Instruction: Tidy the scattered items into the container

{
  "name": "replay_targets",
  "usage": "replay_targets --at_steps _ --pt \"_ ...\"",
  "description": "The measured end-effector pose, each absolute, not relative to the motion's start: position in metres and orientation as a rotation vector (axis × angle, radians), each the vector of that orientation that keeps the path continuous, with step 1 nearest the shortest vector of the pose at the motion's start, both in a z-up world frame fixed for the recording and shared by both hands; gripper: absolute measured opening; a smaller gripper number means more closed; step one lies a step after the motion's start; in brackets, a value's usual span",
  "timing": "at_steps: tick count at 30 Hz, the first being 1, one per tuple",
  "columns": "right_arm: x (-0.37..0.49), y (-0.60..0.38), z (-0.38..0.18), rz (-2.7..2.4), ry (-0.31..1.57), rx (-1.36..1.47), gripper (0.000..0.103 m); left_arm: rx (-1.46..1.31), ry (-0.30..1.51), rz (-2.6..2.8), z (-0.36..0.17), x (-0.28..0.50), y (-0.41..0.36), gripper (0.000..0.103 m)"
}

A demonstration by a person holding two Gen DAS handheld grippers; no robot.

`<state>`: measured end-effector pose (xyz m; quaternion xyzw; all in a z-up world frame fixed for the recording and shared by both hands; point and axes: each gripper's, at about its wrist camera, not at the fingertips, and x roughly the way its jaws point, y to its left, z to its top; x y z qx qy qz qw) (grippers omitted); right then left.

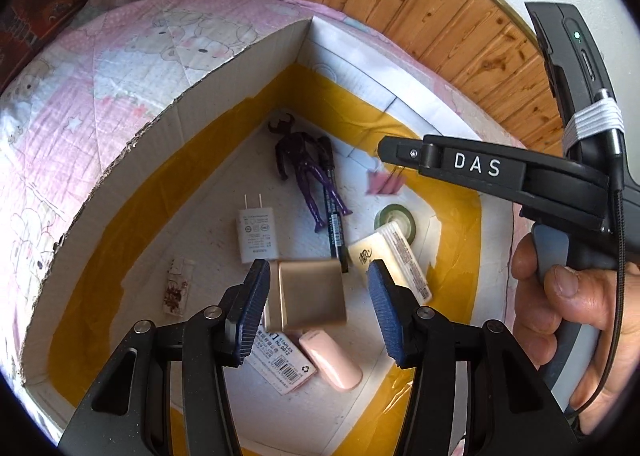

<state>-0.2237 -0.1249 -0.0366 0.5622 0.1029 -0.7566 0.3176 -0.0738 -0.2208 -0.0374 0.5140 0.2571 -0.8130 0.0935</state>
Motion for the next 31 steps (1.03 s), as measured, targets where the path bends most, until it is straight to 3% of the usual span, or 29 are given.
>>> replay_targets --at_steps 7,17,20,24,31 --pt "-0.220 -0.116 -0.034 -1.997 0.227 1.487 0.038 1.490 0.733 -2.425 -0.030 -0.072 -0.225 0.054" --pt "-0.193 -0.099 -0.022 -1.959 0.156 1.465 0.045 1.409 0.550 -2.473 -0.013 -0.071 -0.216 0.054" --pt "-0.177 -0.089 -0.014 -1.958 0.160 1.438 0.045 1.387 0.479 -2.485 -0.009 -0.069 -0.214 0.063" --pt "-0.162 -0.068 0.004 -1.984 0.130 1.395 0.046 1.334 0.460 -2.522 -0.001 -0.064 -0.212 0.065" --pt "-0.134 -0.045 0.040 -2.038 0.239 1.269 0.047 1.280 0.413 -2.548 0.009 -0.054 -0.208 0.065"
